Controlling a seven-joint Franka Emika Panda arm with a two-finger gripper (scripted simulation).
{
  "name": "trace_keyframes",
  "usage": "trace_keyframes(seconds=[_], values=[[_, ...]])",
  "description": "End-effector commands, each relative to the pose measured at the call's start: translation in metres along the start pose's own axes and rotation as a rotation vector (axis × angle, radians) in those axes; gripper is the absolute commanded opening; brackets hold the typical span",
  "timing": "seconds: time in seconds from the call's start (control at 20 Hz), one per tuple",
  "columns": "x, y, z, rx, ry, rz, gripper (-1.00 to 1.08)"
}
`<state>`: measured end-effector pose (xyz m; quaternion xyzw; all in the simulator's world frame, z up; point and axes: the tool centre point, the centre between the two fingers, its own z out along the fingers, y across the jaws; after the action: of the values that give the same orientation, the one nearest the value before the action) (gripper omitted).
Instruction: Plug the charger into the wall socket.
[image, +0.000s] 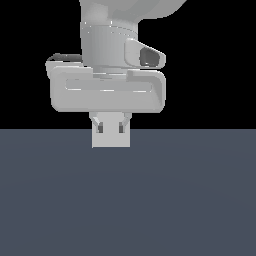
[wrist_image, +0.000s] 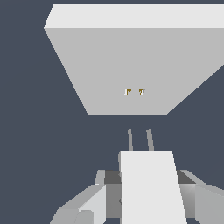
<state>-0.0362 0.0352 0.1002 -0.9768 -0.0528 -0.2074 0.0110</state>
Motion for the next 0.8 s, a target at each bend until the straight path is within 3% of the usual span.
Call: trace_keyframes(seconds=[0.0,0.4,0.75], values=[[0.0,0.0,0.0,0.001,0.0,-0.002,-1.0],[0.005,0.0,0.002,0.002,0.0,-0.001,-1.0],[0.028,-0.001,0.012,0.003,0.0,0.0,-1.0]])
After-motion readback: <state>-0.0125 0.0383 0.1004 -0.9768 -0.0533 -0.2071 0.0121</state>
